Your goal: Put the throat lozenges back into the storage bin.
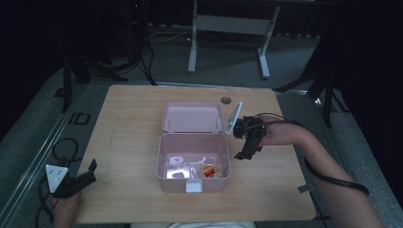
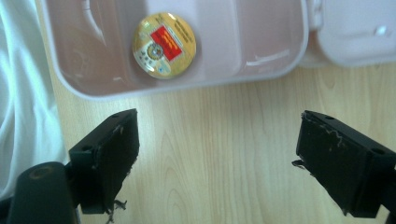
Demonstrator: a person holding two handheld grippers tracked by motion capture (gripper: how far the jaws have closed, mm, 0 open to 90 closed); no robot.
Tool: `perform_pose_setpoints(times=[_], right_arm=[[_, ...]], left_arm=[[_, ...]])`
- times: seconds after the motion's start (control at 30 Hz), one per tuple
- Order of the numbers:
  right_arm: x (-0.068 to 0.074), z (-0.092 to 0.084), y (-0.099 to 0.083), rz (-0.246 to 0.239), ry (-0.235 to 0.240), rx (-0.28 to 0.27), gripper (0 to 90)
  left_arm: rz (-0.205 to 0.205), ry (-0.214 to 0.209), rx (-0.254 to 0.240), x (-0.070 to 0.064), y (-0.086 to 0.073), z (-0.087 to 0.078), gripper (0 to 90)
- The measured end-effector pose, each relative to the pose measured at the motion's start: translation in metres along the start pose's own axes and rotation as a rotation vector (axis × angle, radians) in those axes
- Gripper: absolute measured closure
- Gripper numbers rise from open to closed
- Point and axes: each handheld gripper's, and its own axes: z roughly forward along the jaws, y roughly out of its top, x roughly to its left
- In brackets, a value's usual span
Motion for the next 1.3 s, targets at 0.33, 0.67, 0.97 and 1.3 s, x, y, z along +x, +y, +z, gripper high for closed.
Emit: perform_pose_setpoints(times=[0.33,0.67,0.97,1.3], right_arm=[[-0.014,0.032,-0.035,0.1,-0.041,-0.061,12.8],[-0.021,0.083,-0.068,0.237,-0.1,-0.199,12.8],[-0.021,0.113,-0.092,0.343,-0.203,-0.312,12.3],[-0.015,0.129,-0.124,0.496,-0.401,-0.44,12.1]], left_arm=[[-0.001,-0.002,0.001,0.0,0.0,0.0,2.5],[0.0,-0.004,0.0,0.0,0.0,0.0,2.5],[0.002,-0.003,-0.001,0.0,0.0,0.0,2.5],[0.0,-0.003,-0.003,0.0,0.0,0.0,2.5]])
